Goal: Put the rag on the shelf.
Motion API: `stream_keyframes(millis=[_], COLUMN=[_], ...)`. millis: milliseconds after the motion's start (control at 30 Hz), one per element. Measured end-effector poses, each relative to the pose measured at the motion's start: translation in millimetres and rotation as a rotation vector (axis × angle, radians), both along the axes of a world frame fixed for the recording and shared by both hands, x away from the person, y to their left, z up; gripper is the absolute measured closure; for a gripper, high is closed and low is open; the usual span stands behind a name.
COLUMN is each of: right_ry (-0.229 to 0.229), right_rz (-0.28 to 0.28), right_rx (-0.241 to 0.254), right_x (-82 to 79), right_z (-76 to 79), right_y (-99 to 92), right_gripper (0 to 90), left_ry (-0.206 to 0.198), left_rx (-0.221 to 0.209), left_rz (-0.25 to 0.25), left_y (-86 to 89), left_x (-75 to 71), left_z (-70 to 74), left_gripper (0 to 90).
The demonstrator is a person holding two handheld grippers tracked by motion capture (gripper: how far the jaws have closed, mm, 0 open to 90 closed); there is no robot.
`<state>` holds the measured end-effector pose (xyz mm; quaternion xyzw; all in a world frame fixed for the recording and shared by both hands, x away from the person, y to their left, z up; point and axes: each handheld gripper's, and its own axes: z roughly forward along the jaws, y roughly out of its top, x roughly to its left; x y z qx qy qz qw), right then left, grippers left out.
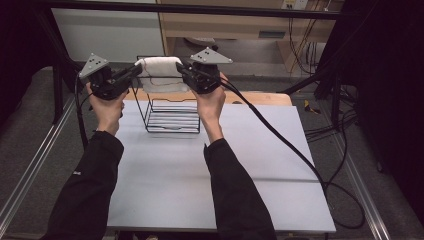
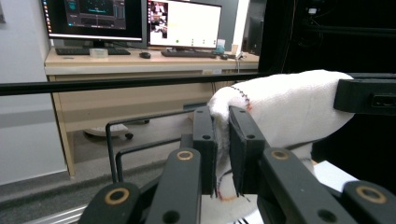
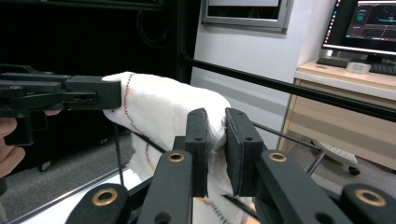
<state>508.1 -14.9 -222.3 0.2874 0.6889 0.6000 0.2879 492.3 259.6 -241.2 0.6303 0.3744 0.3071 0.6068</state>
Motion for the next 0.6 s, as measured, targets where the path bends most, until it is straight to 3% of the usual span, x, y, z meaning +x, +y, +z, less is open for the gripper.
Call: stream_keyframes(millis=[300, 600], right_ry=[0.01, 0.012], right_rz=[0.018, 0.034], right_rx=[-0.016, -0.034], right_x=[-10.0, -15.6], right_z=[-9.0, -18.3], right_y=[-0.6, -1.9], right_gripper=[79.9, 80.2], left_ry=[0.021, 0.05], left_rx=[0.027, 0.026], left_rz=[-0.014, -0.023], left_y=[0.0, 1.8], left_x=[-9.1, -14.7], left_z=[-3.6, -5.8], left_gripper=[80.1, 77.7])
